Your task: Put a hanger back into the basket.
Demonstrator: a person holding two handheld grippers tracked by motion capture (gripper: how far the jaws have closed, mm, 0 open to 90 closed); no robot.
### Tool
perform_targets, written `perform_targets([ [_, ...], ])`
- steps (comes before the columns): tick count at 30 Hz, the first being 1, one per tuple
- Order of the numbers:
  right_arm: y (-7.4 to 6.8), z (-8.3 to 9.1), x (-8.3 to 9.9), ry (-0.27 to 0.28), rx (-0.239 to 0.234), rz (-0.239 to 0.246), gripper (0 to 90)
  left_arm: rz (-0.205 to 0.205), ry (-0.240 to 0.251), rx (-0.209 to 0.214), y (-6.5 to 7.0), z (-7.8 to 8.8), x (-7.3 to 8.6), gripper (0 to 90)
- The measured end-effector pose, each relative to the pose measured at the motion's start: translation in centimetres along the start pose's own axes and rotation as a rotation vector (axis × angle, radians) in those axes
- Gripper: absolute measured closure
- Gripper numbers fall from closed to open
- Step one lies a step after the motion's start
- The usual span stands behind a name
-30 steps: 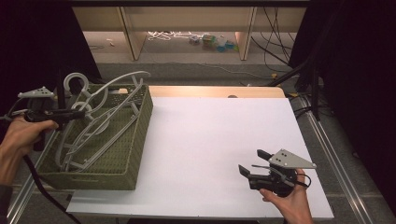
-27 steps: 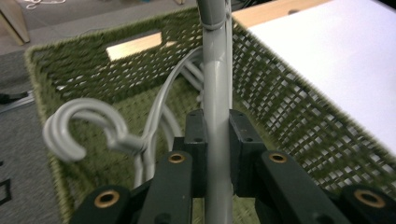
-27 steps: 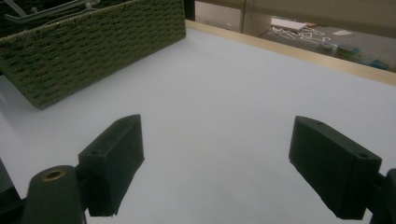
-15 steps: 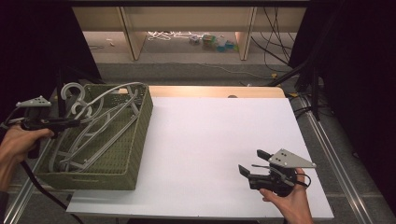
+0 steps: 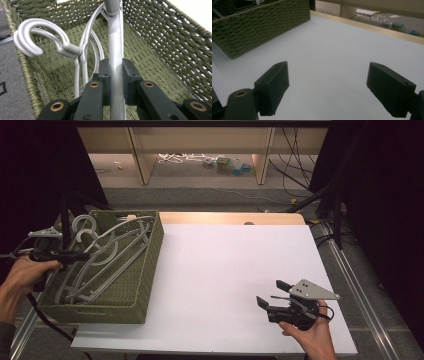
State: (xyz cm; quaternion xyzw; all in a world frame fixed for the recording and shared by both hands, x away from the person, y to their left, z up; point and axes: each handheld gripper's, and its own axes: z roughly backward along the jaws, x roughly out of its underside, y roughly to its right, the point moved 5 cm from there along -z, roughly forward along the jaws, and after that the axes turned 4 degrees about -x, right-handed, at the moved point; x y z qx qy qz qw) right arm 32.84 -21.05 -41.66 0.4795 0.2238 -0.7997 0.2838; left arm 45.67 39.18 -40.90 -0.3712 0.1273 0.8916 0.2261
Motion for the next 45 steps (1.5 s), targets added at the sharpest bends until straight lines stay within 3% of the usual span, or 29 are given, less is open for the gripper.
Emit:
perform_targets([
  [2,0.1,0.0,-0.1,0.009,0.006,0.017,18.9,0.002,-0.009,-0.005,0.0,-0.4,0.1,79.3],
  [9,0.0,0.1,0.0,-0.002,-0.004,0.004,18.9,0.024,-0.076,-0.011,0.0,-1.9,1.0,79.2],
  [11,0.1,0.0,-0.1,0.007,0.002,0.018,18.9,0.041,-0.069,-0.016,-0.2,-2.1,1.2,79.2],
  [14,0.1,0.1,0.0,0.001,-0.003,0.002,18.9,0.059,-0.065,-0.023,-0.6,-2.1,1.3,79.1],
  [25,0.1,0.1,0.0,0.005,-0.004,0.000,18.8,0.094,-0.096,-0.141,-1.6,-2.1,1.3,65.0],
  [29,0.2,0.0,0.0,0.013,-0.007,-0.005,18.8,0.127,-0.055,-0.179,-1.9,-1.1,1.0,58.7],
  [34,0.3,0.0,0.0,0.017,0.004,0.008,18.8,0.198,0.058,-0.217,-1.6,0.9,0.2,50.1],
  [38,0.3,0.0,0.0,0.018,0.002,0.009,18.8,0.197,0.163,-0.225,0.0,3.5,-0.8,46.4],
  [41,0.2,-0.1,0.0,0.024,0.002,-0.006,18.6,0.207,0.208,-0.215,1.3,4.6,-1.2,42.6],
  [42,0.1,0.2,0.1,0.003,0.001,-0.008,18.6,0.202,0.232,-0.216,2.0,5.1,-1.3,42.2],
  [45,0.1,-0.1,0.0,0.042,0.001,-0.011,18.4,0.198,0.300,-0.169,3.8,6.0,-1.8,39.8],
])
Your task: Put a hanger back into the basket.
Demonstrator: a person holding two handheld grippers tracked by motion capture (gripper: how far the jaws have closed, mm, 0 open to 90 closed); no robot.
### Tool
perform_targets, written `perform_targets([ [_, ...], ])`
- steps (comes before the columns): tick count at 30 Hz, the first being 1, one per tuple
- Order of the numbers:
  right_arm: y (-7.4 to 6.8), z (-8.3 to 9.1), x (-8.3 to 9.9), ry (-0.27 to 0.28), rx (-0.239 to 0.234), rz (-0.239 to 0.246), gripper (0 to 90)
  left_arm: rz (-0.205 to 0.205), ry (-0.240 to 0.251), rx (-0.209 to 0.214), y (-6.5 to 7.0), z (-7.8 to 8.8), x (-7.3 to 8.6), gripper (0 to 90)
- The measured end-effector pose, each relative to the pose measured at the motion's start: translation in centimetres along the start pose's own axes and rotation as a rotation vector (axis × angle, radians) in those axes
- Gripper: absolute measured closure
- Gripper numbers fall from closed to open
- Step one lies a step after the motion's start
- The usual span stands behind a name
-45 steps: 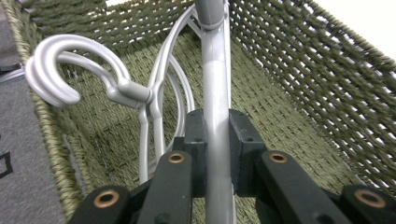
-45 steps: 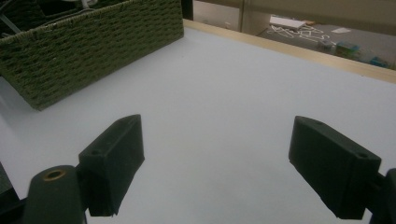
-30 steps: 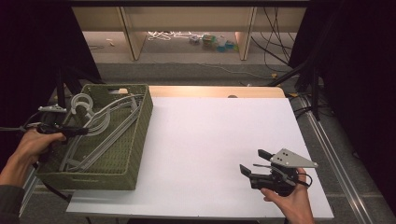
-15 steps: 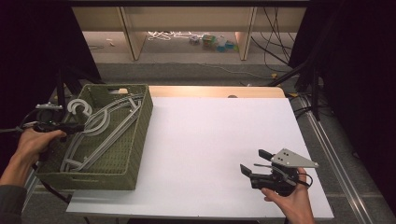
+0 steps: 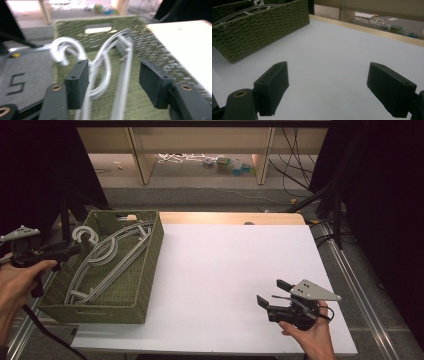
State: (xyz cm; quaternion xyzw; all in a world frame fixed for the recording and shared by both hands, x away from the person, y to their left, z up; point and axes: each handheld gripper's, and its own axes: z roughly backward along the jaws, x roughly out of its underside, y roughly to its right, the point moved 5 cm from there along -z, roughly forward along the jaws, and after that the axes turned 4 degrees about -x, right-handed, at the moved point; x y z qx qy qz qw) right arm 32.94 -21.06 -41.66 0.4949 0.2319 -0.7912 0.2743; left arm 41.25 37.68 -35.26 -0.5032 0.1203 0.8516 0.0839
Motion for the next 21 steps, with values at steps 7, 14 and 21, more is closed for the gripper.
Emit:
perform_targets([
  [7,-0.1,0.1,-0.1,0.016,0.006,-0.004,17.6,-0.030,0.099,0.079,5.0,1.7,-0.4,30.2],
  [14,-0.2,0.1,-0.1,0.036,0.005,-0.003,17.2,-0.059,0.152,0.139,10.0,2.2,0.5,23.9],
  [21,-0.4,0.0,-0.2,0.056,-0.001,-0.003,17.0,-0.152,0.137,0.143,13.4,1.7,1.8,20.7],
])
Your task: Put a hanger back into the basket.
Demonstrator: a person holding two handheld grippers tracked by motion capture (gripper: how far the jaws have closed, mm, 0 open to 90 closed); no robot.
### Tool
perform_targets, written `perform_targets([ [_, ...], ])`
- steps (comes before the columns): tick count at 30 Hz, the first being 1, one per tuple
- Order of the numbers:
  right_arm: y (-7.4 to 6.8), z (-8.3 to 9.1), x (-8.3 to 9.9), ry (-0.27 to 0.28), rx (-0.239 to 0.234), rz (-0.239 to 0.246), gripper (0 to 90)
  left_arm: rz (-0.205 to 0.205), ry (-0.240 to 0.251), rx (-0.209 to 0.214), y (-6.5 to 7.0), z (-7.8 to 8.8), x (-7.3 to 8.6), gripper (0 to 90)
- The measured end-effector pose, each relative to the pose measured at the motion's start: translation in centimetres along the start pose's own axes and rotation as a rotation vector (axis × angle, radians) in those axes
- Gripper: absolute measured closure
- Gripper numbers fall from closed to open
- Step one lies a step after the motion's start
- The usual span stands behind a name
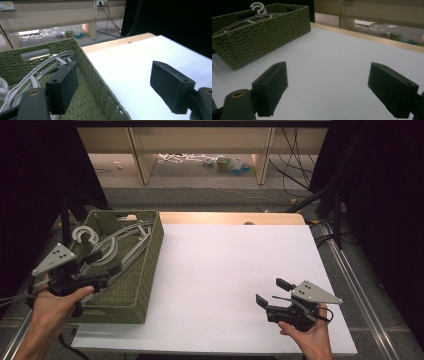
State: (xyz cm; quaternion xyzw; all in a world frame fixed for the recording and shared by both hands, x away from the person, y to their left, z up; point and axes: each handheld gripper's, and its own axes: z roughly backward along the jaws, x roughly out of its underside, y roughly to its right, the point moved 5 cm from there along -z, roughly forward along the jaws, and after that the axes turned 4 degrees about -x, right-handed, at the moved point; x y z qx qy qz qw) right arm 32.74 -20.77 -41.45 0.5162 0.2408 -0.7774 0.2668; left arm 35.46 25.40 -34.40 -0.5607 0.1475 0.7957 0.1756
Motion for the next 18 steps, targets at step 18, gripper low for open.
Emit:
perform_targets([
  [18,-0.3,0.0,0.1,0.025,-0.011,0.001,16.9,0.018,0.030,0.140,5.7,-2.5,2.2,19.1],
])
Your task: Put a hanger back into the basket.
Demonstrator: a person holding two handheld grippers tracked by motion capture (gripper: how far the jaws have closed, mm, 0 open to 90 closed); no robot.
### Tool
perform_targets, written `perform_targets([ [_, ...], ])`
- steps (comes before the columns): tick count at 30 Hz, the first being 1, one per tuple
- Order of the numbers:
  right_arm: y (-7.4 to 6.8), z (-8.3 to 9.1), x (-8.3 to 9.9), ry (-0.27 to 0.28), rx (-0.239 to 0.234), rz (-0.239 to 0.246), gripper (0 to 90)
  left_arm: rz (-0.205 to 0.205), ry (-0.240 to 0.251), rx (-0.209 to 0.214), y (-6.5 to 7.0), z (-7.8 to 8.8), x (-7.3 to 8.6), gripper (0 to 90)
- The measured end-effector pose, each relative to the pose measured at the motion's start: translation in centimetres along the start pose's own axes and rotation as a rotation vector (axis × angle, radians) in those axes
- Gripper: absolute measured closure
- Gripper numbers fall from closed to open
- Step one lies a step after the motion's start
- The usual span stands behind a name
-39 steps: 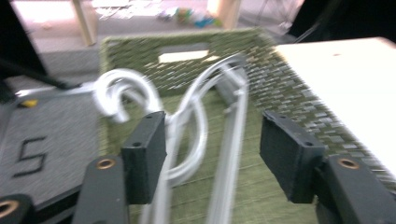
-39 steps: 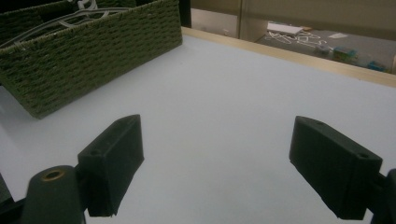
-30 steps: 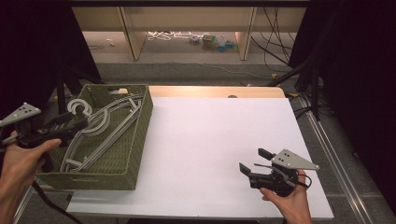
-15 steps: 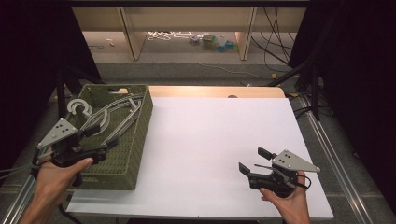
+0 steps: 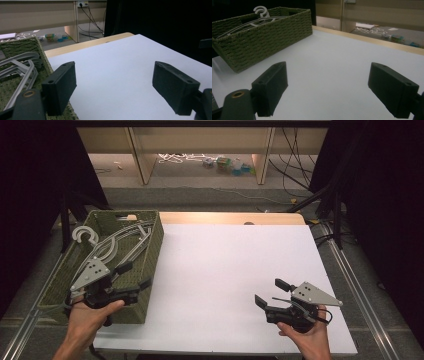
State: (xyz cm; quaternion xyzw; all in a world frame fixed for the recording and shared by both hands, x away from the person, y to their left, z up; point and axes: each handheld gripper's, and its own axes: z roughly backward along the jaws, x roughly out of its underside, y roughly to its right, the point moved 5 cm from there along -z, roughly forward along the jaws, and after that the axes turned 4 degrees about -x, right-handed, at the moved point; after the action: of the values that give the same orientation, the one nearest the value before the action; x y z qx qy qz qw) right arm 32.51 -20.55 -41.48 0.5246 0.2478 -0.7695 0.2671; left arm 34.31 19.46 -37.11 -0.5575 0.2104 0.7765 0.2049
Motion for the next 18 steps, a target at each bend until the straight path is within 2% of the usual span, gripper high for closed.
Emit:
perform_targets([
  [6,-0.3,-0.2,0.3,-0.001,-0.005,-0.003,16.9,-0.001,0.027,0.012,0.6,-0.8,0.8,19.0],
  [9,-0.5,-0.4,0.4,0.015,-0.022,0.002,16.9,-0.002,0.026,0.019,1.1,-1.3,1.6,19.0],
  [10,-0.6,-0.3,0.4,-0.001,-0.024,0.005,16.8,-0.005,0.028,0.019,1.2,-1.4,1.7,19.0],
  [11,-0.7,-0.4,0.4,0.020,-0.025,0.001,16.8,-0.008,0.026,0.021,1.4,-1.5,2.0,19.0],
  [16,-0.9,-0.4,0.7,0.009,-0.022,0.008,16.1,0.004,0.046,0.039,2.1,-2.3,3.3,18.2],
  [18,-1.1,-0.6,0.6,0.039,-0.028,0.007,16.1,0.001,0.057,0.048,2.5,-2.5,3.8,17.9],
])
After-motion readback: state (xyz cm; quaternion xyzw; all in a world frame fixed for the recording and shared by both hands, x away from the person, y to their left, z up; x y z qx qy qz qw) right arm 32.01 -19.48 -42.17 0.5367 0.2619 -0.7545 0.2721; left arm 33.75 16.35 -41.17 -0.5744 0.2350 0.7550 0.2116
